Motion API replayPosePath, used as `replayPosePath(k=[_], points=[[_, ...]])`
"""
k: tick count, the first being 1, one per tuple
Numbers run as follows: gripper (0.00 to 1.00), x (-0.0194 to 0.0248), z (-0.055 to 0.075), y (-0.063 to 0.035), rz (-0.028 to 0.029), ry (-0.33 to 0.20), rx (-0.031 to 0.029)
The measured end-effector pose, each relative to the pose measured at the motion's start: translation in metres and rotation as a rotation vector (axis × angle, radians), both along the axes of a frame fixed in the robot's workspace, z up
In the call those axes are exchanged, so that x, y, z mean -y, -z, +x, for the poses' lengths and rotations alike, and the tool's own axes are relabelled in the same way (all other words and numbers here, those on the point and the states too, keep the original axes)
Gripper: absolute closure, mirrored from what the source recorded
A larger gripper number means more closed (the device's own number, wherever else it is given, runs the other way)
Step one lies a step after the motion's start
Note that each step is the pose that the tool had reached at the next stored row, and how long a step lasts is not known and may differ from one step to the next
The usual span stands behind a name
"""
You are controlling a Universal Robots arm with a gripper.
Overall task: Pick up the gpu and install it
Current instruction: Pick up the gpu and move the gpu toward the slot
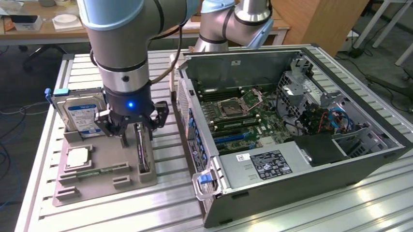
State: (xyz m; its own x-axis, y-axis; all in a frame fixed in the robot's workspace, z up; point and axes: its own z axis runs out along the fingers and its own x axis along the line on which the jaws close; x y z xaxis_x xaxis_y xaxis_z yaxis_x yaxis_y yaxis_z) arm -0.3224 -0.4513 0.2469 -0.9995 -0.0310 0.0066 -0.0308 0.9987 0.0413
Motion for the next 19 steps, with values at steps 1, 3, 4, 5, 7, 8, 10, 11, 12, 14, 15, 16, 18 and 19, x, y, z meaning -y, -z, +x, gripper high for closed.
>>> replayPosePath(k=[1, 3, 4, 5, 7, 8, 10, 11, 12, 14, 15, 16, 18, 19], points=[[0.40, 0.0000, 0.000, 0.0018, 0.0000, 0.000, 0.0000], [0.40, 0.0000, 0.000, 0.0055, 0.0001, 0.000, 0.0001], [0.40, 0.0000, 0.000, 0.0073, 0.0001, 0.000, 0.0001], [0.40, 0.0000, 0.000, 0.0092, 0.0001, 0.000, 0.0001], [0.40, 0.0000, 0.000, 0.0126, 0.0000, 0.000, 0.0001], [0.40, 0.0000, 0.000, 0.0143, 0.0000, 0.000, 0.0000], [0.40, 0.0000, 0.000, 0.0174, 0.0001, 0.001, -0.0008], [0.40, 0.0000, 0.000, 0.0182, 0.0000, 0.001, -0.0010], [0.40, 0.0000, 0.000, 0.0189, 0.0001, 0.001, -0.0010], [0.40, 0.0000, 0.000, 0.0197, 0.0000, 0.001, -0.0008], [0.40, 0.0000, 0.000, 0.0203, 0.0001, 0.001, -0.0004], [0.40, 0.0000, 0.000, 0.0209, 0.0000, 0.000, -0.0002], [0.40, 0.0001, 0.000, 0.0219, 0.0000, 0.000, 0.0001], [0.40, 0.0001, 0.000, 0.0219, -0.0001, 0.000, 0.0000]])
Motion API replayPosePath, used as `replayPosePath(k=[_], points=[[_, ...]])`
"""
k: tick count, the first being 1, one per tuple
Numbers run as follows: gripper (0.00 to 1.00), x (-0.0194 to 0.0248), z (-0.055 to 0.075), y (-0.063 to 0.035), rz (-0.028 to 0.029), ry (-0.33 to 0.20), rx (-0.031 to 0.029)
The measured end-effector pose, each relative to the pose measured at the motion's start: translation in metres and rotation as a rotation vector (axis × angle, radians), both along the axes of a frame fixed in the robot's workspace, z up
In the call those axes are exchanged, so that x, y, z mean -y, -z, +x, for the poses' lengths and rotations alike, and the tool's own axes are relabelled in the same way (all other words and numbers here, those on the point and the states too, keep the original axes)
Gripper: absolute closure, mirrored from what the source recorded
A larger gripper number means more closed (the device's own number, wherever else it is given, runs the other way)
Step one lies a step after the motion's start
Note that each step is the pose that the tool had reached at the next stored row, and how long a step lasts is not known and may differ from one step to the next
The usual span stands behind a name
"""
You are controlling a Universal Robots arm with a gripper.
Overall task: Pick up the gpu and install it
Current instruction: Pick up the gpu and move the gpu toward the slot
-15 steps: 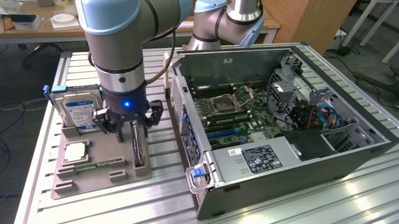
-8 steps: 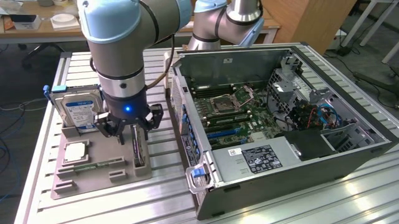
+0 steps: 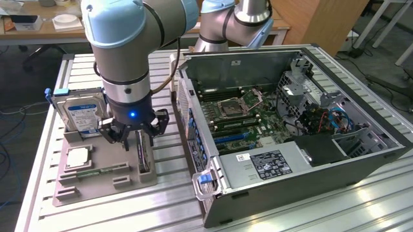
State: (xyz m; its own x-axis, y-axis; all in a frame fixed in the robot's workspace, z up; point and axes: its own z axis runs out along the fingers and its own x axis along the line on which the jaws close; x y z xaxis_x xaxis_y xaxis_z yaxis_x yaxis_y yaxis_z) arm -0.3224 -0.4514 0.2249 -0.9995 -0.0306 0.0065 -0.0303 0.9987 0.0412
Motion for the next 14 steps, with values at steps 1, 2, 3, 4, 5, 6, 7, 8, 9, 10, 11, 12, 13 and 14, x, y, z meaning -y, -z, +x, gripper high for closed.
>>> replayPosePath(k=[1, 2, 3, 4, 5, 6, 7, 8, 9, 10, 11, 12, 13, 14], points=[[0.40, 0.0000, 0.0000, 0.0001, 0.0000, 0.000, 0.0000], [0.40, 0.0000, 0.0000, 0.0001, 0.0000, 0.000, 0.0000], [0.41, -0.0001, 0.0000, 0.0002, 0.0001, 0.000, 0.0001], [0.41, 0.0000, 0.0000, 0.0002, 0.0001, 0.000, 0.0002], [0.47, -0.0001, 0.0000, 0.0003, 0.0001, 0.000, 0.0003], [0.47, -0.0001, 0.0000, 0.0003, 0.0002, 0.000, 0.0002], [0.54, -0.0001, 0.0000, 0.0003, 0.0002, 0.000, 0.0002], [0.54, -0.0001, 0.0000, 0.0003, 0.0002, 0.000, 0.0002], [0.54, -0.0001, 0.0000, 0.0003, 0.0002, 0.000, 0.0002], [0.56, -0.0001, 0.0000, 0.0003, 0.0002, 0.000, 0.0003], [0.56, 0.0000, 0.0000, 0.0003, 0.0001, 0.000, 0.0002], [0.63, -0.0001, 0.0000, 0.0003, 0.0002, 0.000, 0.0002], [0.63, -0.0001, 0.0000, 0.0003, 0.0001, 0.000, 0.0002], [0.63, 0.0000, 0.0000, 0.0003, 0.0001, 0.000, 0.0002]])
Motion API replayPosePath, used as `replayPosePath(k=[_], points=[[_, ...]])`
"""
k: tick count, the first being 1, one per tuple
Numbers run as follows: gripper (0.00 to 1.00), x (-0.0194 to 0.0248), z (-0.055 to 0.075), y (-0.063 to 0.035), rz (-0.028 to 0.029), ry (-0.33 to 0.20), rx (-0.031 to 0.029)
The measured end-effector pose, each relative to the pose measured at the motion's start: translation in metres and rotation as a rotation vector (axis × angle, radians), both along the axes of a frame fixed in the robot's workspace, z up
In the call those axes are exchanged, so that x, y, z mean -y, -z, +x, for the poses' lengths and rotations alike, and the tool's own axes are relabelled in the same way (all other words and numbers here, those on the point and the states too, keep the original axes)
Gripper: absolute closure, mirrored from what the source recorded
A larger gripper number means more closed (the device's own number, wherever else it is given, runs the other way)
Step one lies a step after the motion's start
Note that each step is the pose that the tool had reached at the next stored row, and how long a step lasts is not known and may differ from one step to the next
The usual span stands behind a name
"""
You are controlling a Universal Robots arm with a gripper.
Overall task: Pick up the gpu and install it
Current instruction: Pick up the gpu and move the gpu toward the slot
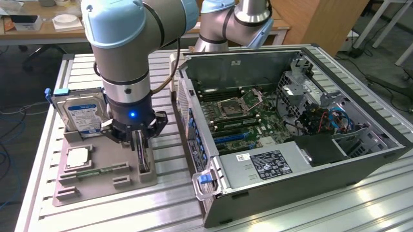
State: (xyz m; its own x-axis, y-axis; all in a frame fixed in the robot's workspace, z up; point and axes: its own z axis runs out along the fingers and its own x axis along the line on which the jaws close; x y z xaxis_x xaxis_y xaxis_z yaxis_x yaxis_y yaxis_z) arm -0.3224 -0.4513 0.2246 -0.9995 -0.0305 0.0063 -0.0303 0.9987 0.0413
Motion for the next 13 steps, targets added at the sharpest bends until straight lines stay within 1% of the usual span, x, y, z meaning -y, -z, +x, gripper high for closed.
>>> replayPosePath(k=[13], points=[[0.63, 0.0000, 0.0014, 0.0007, 0.0000, 0.000, 0.0000]])
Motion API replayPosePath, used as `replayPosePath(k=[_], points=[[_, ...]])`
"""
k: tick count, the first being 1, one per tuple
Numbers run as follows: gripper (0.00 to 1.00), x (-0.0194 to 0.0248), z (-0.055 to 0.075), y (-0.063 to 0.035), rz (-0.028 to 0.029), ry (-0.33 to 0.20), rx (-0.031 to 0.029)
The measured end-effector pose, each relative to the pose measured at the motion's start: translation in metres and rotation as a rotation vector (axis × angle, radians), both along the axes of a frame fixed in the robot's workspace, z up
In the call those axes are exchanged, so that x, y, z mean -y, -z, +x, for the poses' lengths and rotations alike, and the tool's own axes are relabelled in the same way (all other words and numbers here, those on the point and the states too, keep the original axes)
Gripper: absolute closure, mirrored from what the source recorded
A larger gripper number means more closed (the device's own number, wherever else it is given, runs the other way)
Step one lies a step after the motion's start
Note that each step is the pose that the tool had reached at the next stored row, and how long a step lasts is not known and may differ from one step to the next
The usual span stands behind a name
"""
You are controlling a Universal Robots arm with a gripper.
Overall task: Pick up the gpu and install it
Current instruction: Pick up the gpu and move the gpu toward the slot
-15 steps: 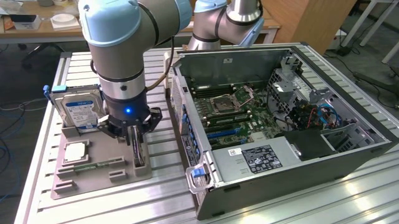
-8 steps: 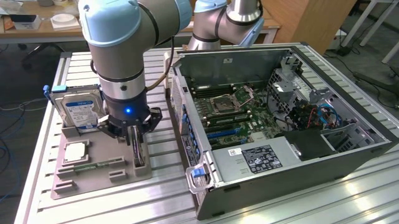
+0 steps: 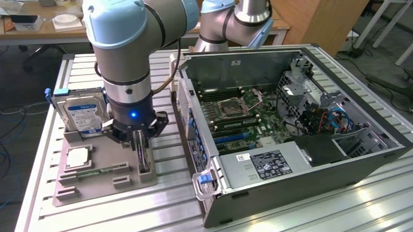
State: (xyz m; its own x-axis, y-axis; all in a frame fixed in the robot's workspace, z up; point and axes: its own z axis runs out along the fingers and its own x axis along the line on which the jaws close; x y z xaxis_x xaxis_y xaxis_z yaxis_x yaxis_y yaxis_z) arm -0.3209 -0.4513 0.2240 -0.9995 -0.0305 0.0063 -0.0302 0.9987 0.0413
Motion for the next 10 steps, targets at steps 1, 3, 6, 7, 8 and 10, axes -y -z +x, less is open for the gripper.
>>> replayPosePath(k=[1, 3, 6, 7, 8, 10], points=[[0.63, 0.0000, 0.0000, 0.0000, 0.0000, 0.000, 0.0000], [0.63, 0.0000, 0.0013, 0.0000, -0.0001, 0.000, -0.0001], [0.63, 0.0000, 0.0012, 0.0001, 0.0000, 0.000, 0.0000], [0.63, 0.0000, 0.0012, 0.0001, 0.0000, 0.000, 0.0000], [0.63, 0.0000, 0.0012, 0.0001, 0.0001, 0.000, 0.0001], [0.71, 0.0000, 0.0012, 0.0001, 0.0000, 0.000, 0.0000]])
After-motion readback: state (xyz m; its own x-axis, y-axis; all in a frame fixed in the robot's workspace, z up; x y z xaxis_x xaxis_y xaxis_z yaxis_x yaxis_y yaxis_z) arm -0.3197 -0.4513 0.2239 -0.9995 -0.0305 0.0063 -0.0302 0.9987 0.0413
